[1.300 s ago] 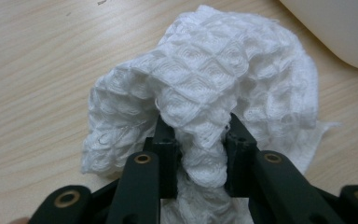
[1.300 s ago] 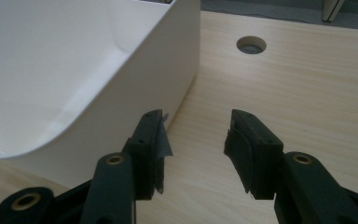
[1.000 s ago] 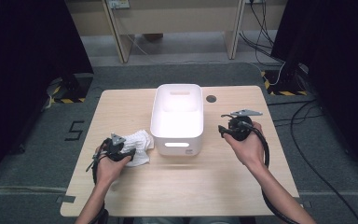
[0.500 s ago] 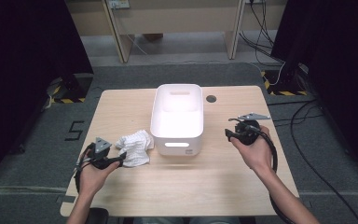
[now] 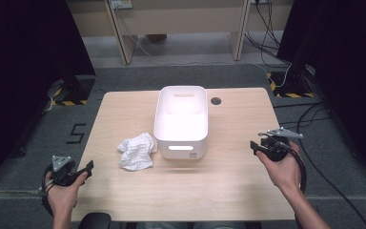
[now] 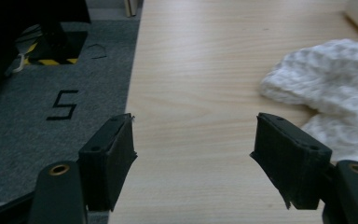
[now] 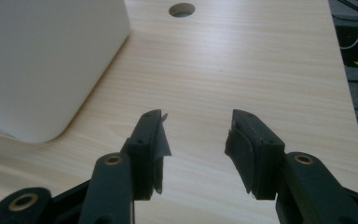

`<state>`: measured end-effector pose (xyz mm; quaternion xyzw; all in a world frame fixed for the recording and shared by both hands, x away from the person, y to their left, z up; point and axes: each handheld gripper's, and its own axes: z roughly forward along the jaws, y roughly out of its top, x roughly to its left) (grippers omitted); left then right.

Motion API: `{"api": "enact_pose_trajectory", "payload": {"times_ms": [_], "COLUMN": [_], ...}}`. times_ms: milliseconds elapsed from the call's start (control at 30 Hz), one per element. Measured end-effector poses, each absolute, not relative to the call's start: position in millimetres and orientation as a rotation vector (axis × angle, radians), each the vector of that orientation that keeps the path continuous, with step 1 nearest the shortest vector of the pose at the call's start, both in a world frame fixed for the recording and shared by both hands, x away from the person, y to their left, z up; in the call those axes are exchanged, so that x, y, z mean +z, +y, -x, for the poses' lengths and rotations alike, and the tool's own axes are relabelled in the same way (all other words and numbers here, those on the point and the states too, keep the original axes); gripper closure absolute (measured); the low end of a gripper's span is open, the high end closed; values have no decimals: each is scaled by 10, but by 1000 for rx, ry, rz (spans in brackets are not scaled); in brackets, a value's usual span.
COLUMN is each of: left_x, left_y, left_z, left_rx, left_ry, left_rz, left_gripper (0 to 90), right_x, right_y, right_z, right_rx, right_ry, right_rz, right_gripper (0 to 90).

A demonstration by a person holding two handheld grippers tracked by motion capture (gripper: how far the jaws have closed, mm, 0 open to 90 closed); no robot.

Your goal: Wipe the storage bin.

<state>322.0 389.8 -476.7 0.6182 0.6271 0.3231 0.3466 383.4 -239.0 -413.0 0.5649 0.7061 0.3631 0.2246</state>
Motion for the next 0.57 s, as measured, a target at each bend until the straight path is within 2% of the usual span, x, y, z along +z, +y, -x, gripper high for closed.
{"api": "enact_pose_trajectory", "payload": {"times_ms": [167,333,567], "left_x": [-4902,-5039,-5120], "left_y": [3860,3693,3628], "left_z": [-3233,-3257,-3234], "left_rx": [804,789,855], "left_ry": [1656,1616,1602], "left_rz": [-1570,-1641,-1673], "left_gripper": [292,310,308], "right_x": [-4211,-4281,-4376], "right_y": [-2469,-2490,-2464], "right_z": [-3799,-3793,-3808], "right_rx": [988,977,969], "right_ry": [1924,1917,1928], "right_rz": [-1563,-1555,-1552], "right_gripper": [537,527,507]}}
